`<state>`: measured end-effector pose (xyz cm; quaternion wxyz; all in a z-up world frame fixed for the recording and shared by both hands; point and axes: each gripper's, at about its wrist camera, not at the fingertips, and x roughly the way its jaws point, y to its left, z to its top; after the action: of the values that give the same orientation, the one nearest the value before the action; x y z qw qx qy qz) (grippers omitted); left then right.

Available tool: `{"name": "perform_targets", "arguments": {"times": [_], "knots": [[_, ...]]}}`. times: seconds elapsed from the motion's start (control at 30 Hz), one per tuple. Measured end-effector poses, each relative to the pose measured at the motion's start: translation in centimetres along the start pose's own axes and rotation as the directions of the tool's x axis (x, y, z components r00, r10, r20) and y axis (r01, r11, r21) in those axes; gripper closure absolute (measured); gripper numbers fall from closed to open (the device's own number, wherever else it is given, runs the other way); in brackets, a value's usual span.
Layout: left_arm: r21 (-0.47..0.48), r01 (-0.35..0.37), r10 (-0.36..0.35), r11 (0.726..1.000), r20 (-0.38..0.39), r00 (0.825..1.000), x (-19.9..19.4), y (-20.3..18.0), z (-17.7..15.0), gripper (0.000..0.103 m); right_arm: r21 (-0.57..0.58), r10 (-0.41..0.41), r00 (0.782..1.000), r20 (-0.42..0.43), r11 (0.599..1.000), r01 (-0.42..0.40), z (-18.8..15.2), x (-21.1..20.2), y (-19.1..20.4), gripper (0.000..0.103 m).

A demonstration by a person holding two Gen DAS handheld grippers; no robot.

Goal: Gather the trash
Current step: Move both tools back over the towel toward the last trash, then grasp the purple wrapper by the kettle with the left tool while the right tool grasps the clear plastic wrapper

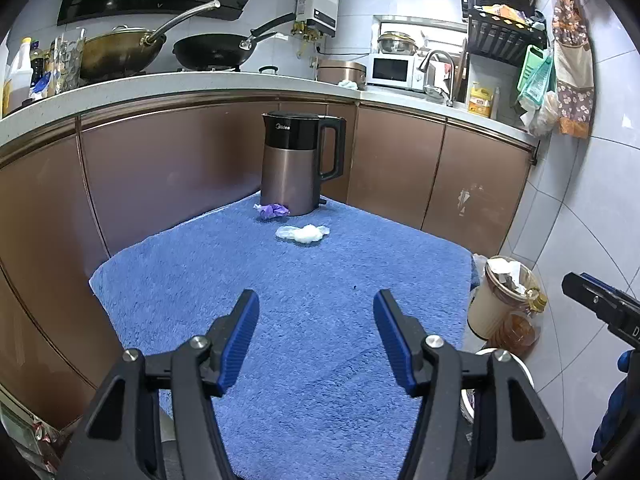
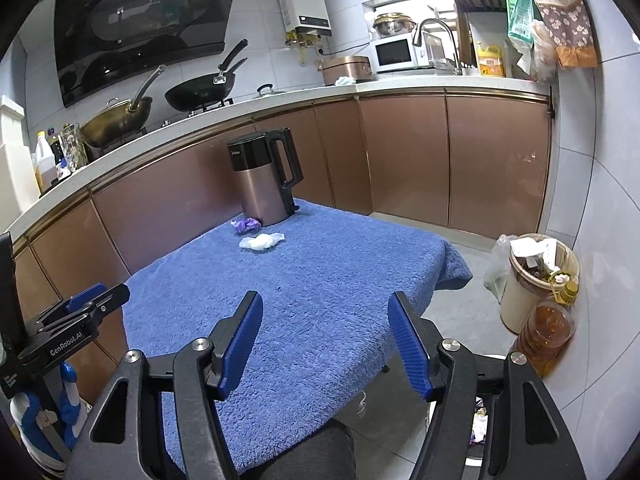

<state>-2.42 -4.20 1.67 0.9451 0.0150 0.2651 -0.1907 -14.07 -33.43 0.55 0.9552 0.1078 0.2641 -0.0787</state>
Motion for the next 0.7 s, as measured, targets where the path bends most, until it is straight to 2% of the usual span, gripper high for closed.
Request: {"name": "perform_targets", "arguments": {"times": [0.27,0.4,0.6,0.7], "knots": [[-0.004,-0.014,0.014,1.0,0.006,1.0,0.3,0.5,0.1,0.045,-0.016,0.011,1.0,0.0,1.0,-0.011,0.3,0.3,0.7,0.038],[-0.006,-0.021,0.021,1.0,-0.004,1.0,1.1,1.0,0.2,0.045,-0.021,0.012,1.0,0.004,1.0,-0.012,0.8,0.7,0.9,0.035],[-0.013,-0.042,0.041,0.999,-0.063,0.997,4.2,3.0,0.4,0.045,-0.032,0.02,1.0,-0.019,0.999,-0.021,1.8,3.2,1.4,0.033],[-0.008,-0.063,0.062,0.998,-0.107,0.992,7.0,4.9,1.0,0.045,-0.034,0.036,0.998,-0.047,0.999,-0.038,2.2,5.6,1.8,0.033]]}}
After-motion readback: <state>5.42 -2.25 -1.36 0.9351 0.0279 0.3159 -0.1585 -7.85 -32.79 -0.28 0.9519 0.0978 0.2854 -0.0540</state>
